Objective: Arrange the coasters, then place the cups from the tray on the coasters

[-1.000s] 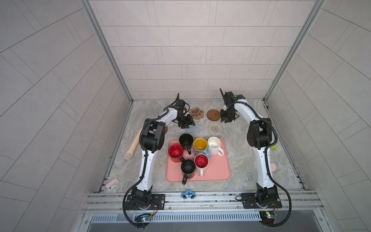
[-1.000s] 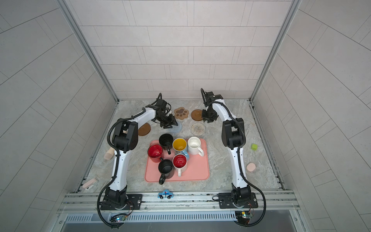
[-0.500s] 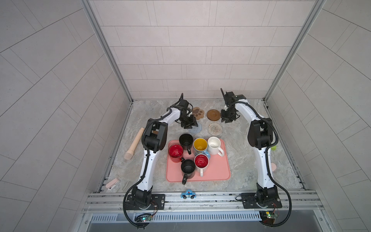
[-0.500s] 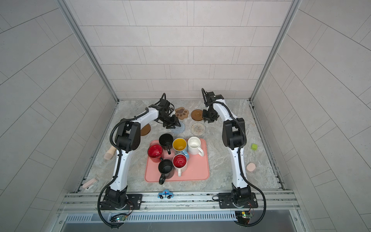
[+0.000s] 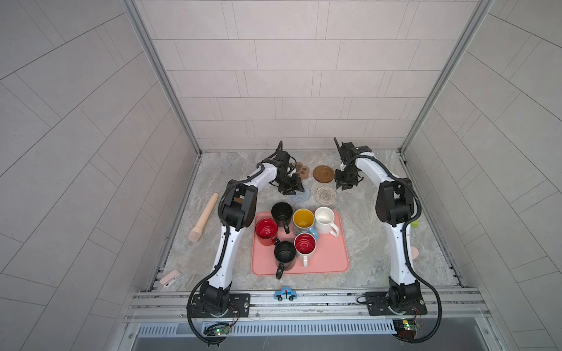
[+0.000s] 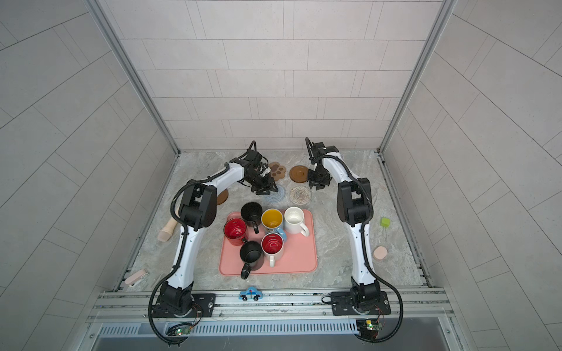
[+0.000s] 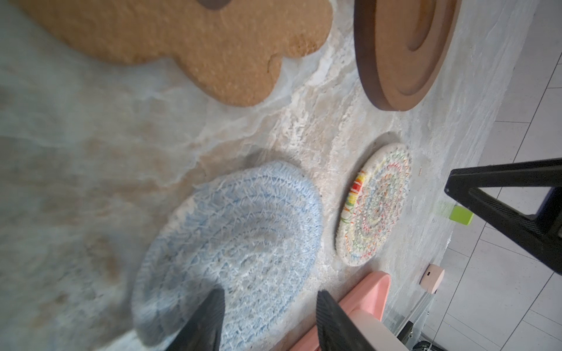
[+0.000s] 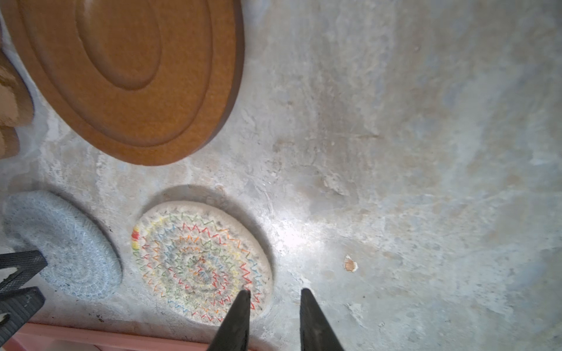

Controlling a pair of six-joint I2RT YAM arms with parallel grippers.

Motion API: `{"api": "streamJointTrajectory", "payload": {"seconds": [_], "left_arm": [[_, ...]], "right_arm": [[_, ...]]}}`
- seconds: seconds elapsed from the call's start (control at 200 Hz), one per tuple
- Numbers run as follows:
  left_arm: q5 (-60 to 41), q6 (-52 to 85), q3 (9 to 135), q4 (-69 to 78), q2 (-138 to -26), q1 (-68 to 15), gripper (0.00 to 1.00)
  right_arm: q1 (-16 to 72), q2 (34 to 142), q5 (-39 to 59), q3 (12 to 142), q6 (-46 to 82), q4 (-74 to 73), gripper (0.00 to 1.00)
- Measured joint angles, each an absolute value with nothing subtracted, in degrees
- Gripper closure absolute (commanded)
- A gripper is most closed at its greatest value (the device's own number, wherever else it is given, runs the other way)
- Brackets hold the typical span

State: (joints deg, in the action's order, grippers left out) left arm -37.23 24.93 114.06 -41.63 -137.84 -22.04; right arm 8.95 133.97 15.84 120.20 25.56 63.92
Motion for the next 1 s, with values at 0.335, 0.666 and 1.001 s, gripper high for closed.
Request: {"api": "streamJointTrajectory", "payload": {"seconds": [0.335, 0.666, 1.001], "left_arm": [[-37.0, 24.3, 114.5, -42.2, -137.8, -22.2, 0.40], [-34.6, 23.5, 117.5, -45.5, -138.0, -22.3, 0.36], [-33.5, 23.4, 121.3, -45.9, -134.8, -21.7, 0.34]], "right_arm": [[9.0, 130.8, 15.6, 118.4, 26.0, 63.0, 0.69], [8.9, 130.4, 15.6, 117.7, 26.3, 62.2, 0.69], [8.9, 130.4, 15.9, 117.6, 27.1, 60.7, 0.69]]}}
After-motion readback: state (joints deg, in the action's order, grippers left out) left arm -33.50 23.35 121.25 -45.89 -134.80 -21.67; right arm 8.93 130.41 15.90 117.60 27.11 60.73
